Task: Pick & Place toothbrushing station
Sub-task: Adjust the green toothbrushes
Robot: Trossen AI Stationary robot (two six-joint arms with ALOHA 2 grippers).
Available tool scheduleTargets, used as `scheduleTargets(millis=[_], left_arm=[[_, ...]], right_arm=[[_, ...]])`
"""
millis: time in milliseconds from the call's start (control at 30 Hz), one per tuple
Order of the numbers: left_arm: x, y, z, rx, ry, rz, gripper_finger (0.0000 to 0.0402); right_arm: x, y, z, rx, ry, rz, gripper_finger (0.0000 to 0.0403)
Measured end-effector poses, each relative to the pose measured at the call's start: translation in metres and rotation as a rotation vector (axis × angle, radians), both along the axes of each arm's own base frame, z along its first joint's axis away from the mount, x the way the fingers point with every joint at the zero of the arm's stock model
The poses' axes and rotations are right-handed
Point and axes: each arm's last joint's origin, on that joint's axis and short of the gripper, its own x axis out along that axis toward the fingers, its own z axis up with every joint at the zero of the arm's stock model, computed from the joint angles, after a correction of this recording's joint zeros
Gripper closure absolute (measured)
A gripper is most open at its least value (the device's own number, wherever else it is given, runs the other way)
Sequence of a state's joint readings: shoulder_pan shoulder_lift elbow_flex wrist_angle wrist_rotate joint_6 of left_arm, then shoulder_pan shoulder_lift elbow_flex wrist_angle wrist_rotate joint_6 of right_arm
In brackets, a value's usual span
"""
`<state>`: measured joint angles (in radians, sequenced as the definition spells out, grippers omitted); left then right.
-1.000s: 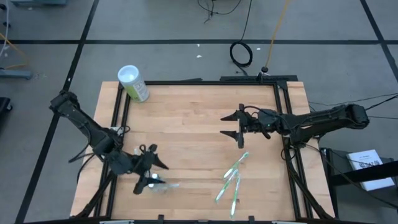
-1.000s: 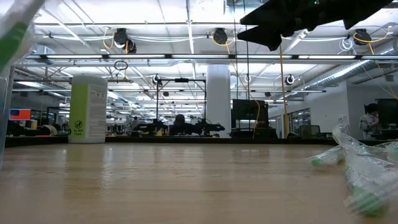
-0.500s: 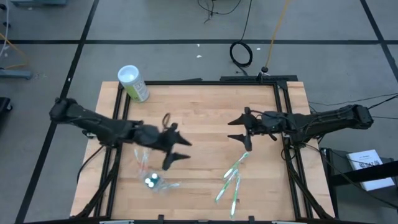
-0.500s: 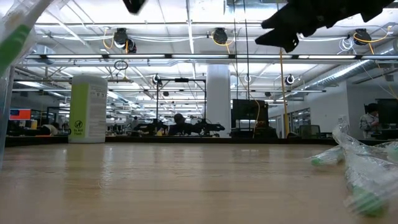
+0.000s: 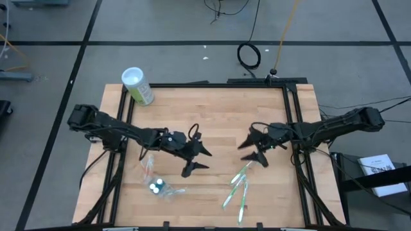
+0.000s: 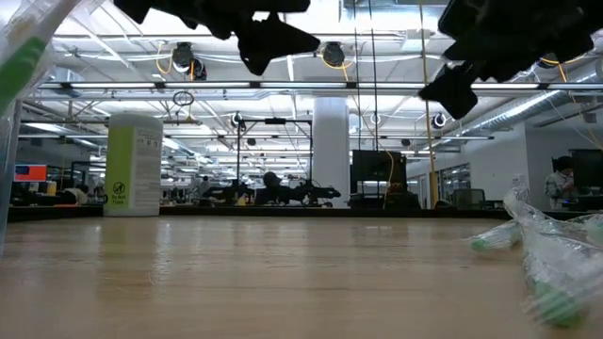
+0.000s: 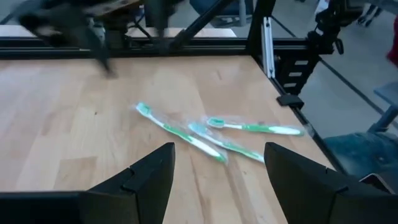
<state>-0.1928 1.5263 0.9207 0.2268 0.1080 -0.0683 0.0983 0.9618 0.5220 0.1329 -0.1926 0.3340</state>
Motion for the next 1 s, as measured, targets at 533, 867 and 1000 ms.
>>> scheduleTargets(millis=[533, 867, 1000], left_arm=[[0.007, 0.009, -0.004, 0.047, -0.026, 0.048, 0.0149], [0.009, 0.025, -0.004, 0.011, -0.014, 0.112, 0.0149], [0.009, 0.026, -0.005, -0.006, -0.009, 0.121, 0.0149]], right_arm=[[0.004, 0.096, -0.052, 0.181, 0.149, 0.258, 0.0155], [0.034, 0.167, -0.067, -0.155, 0.420, 0.483, 0.0225], [0.035, 0.187, -0.070, -0.208, 0.400, 0.535, 0.0299]])
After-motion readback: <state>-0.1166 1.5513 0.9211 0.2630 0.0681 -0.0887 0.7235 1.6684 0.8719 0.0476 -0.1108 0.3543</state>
